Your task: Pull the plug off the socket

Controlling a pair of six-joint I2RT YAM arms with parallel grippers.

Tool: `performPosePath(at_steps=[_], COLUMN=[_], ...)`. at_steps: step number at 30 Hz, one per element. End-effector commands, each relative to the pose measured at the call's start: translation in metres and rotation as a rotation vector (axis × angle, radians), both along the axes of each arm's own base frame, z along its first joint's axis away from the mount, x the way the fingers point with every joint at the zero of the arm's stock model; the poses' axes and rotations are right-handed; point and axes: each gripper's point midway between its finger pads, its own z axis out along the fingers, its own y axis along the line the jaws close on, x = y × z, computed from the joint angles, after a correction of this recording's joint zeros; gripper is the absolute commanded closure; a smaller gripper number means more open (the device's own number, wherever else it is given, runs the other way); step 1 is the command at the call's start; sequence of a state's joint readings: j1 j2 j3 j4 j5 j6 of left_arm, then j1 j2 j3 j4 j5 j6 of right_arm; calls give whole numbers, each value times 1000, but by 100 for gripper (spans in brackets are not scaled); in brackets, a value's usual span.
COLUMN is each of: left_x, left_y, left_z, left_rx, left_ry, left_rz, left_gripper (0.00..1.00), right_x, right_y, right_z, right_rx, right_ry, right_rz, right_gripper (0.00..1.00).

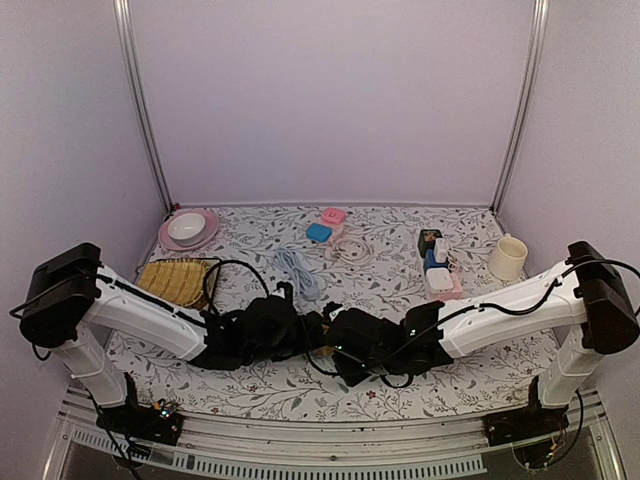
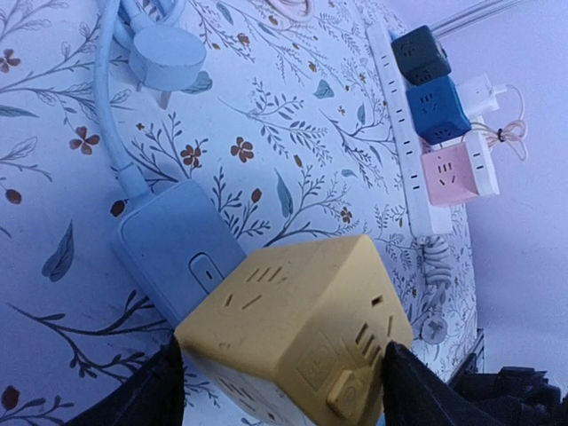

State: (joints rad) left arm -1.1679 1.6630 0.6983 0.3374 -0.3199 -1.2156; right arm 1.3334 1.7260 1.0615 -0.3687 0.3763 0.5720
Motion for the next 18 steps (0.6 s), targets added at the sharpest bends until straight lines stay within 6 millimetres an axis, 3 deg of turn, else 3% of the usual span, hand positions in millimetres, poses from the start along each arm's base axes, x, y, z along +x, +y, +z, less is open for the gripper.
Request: performPosePath(at_steps=[1, 9, 18], left_x=[-21, -33, -38], left_y=[42, 44, 39], left_z=[-66, -83, -85], left_rx=[254, 281, 305], left_ry=[104, 142, 134], left_rz=[12, 26, 16], left_gripper=[24, 23, 23], right_x=[-9, -7, -4], right_y=[11, 5, 4], right_z=[47, 56, 54], right_rx=[109, 118, 102], right_ry=[-15, -38, -57], right_rz=[23, 18, 21], right_gripper=[80, 80, 80])
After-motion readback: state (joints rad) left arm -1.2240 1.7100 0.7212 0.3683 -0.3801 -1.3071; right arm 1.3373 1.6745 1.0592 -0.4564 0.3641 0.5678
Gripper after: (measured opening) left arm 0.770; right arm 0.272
